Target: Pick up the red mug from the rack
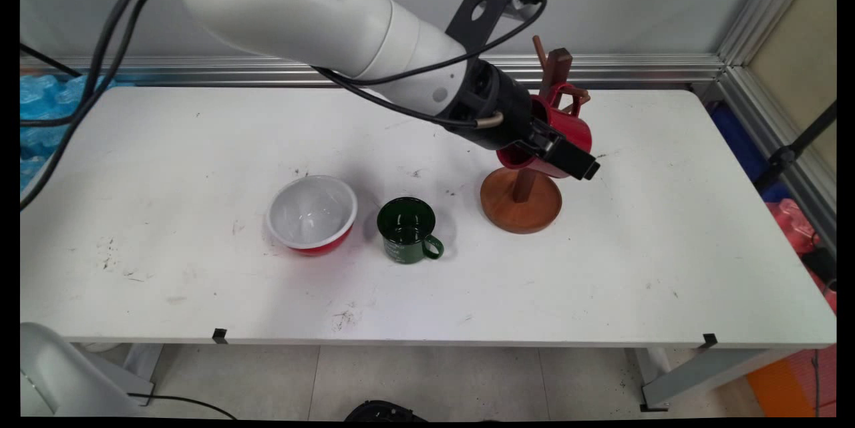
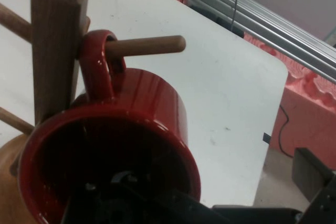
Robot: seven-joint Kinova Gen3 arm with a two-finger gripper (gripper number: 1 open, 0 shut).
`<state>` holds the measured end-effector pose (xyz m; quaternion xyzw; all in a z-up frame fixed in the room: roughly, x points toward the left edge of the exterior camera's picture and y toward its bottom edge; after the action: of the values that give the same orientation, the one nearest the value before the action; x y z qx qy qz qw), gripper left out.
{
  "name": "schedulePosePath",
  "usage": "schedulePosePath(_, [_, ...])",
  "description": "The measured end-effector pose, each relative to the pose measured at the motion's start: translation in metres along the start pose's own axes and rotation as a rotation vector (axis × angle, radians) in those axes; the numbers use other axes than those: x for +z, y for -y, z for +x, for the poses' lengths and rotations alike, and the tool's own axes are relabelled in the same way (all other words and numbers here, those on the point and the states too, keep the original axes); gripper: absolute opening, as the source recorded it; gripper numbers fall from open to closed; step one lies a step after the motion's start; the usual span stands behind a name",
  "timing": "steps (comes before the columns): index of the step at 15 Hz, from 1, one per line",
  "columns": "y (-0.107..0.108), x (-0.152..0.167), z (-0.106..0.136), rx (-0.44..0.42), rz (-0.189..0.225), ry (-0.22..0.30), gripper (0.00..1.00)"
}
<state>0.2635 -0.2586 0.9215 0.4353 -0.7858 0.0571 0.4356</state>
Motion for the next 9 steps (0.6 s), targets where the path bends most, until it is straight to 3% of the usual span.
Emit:
schedulePosePath(4, [0.0000, 0.0064, 0.0005, 0.004, 0.008, -0.002, 1.00])
schedulePosePath(5, [0.0002, 0.0078, 0.0009, 0.007, 0.012, -0.004, 0.00])
schedulePosePath(9, [0.0014, 0.0103, 0.0017, 0.025, 0.028, -0.010, 0.00])
